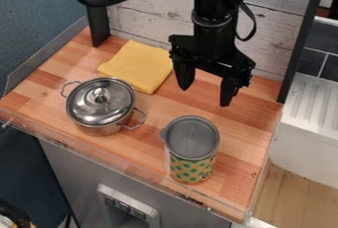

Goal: Move the yellow cloth to the top right corner of the table

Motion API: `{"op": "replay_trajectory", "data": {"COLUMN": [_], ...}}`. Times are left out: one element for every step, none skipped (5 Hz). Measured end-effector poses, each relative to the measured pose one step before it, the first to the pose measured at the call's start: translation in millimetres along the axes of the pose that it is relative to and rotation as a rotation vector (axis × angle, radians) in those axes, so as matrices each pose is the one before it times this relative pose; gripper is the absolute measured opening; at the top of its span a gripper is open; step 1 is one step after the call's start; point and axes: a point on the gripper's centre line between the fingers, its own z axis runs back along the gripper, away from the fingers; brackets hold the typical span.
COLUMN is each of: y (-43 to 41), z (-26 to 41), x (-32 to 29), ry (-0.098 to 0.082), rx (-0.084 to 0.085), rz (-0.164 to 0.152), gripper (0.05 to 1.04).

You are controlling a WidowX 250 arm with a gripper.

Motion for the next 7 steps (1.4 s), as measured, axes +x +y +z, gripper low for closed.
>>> {"op": "replay_trajectory", "data": {"y": [-0.04, 41.77, 40.76, 30.98, 25.28, 5.02, 0.72], "z": [-8.14, -11.04, -8.66, -6.85, -14.79, -8.56, -16.31], "x": [-2.87, 6.03, 15.49, 13.94, 13.52, 14.32, 6.2], "ry": [0.0291, 0.0343, 0.0087, 0.0001, 0.0083, -0.0093, 0.0066], "rx": [0.0014, 0.0152, 0.0058, 0.0336, 0.0334, 0.014, 0.0101], "rz": [-0.004, 0.0889, 0.0538, 0.0139, 0.0178, 0.0022, -0.0037], "gripper": [1.001, 1.0, 1.001, 1.0, 1.0, 1.0, 1.0]}}
